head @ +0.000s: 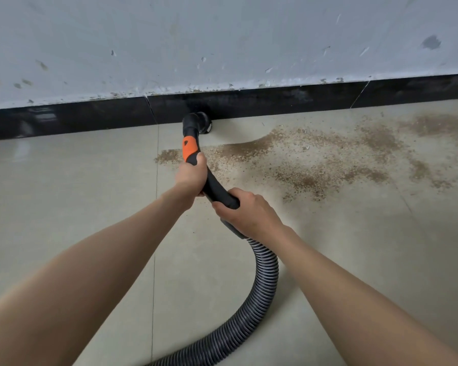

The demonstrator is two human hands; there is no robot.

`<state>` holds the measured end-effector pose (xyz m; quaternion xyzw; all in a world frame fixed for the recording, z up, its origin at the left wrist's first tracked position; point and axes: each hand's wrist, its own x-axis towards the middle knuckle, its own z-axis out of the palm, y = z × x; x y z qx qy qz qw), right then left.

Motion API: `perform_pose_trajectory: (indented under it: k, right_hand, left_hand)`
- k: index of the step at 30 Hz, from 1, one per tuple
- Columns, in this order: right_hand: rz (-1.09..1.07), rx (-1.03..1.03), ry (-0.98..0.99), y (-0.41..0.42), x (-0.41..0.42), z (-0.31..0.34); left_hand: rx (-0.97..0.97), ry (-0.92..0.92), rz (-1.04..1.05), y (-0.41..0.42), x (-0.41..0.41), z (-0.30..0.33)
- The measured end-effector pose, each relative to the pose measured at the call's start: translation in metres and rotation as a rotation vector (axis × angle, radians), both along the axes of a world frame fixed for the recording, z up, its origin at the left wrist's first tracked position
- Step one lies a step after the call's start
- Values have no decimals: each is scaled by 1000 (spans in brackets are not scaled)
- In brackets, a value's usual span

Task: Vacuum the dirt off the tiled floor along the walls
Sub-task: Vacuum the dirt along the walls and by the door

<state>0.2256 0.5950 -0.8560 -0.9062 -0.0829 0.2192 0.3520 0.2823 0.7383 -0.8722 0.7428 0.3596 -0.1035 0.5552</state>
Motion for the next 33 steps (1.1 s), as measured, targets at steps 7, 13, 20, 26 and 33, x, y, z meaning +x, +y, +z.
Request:
perform_pose_trajectory:
  k: [7,13,20,26,33]
  right_hand:
    - [-177,32,-21,-52,-4,-6]
    - [-245,-63,-38,-87,9,-1]
    - [-291,-89,-62,-88,10,2]
    - [-214,-115,-102,-69,3,9]
    - [-71,-94,-90,-18,-21,22]
  left_hand:
    - [7,-20,-185,-68,19,4]
    - [-96,-15,-272,-107,38,7]
    - [-113,-28,-318,-116,46,9]
    - [-113,-75,-219,-85,34,13]
    - [-101,-79,-58,-23,-8,25]
